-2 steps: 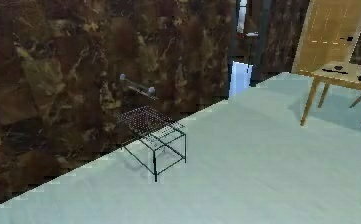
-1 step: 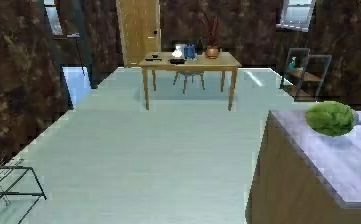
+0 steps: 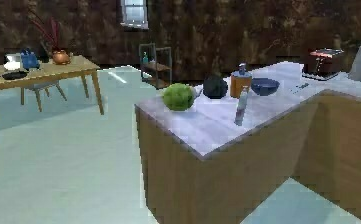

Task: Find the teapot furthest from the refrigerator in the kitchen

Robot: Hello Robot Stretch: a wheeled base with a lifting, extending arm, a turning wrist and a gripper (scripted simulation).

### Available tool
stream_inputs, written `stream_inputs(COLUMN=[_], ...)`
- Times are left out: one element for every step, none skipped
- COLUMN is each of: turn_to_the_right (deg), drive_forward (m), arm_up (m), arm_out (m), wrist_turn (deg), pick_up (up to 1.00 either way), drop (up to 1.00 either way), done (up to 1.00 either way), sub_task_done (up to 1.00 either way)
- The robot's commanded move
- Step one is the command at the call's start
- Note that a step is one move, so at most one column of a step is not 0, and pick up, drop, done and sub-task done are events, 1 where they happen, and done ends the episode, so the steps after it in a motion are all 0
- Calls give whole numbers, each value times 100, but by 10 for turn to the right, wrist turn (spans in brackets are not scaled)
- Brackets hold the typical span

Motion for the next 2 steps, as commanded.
stream_inputs(turn_to_the_right=[450,450], drive_forward=[0,0], arm_up=[0,0], arm_out=[0,0], wrist_turn=[0,0], pick_up=[0,0], drop=[0,0], done=[0,0], sub_task_done=[0,0])
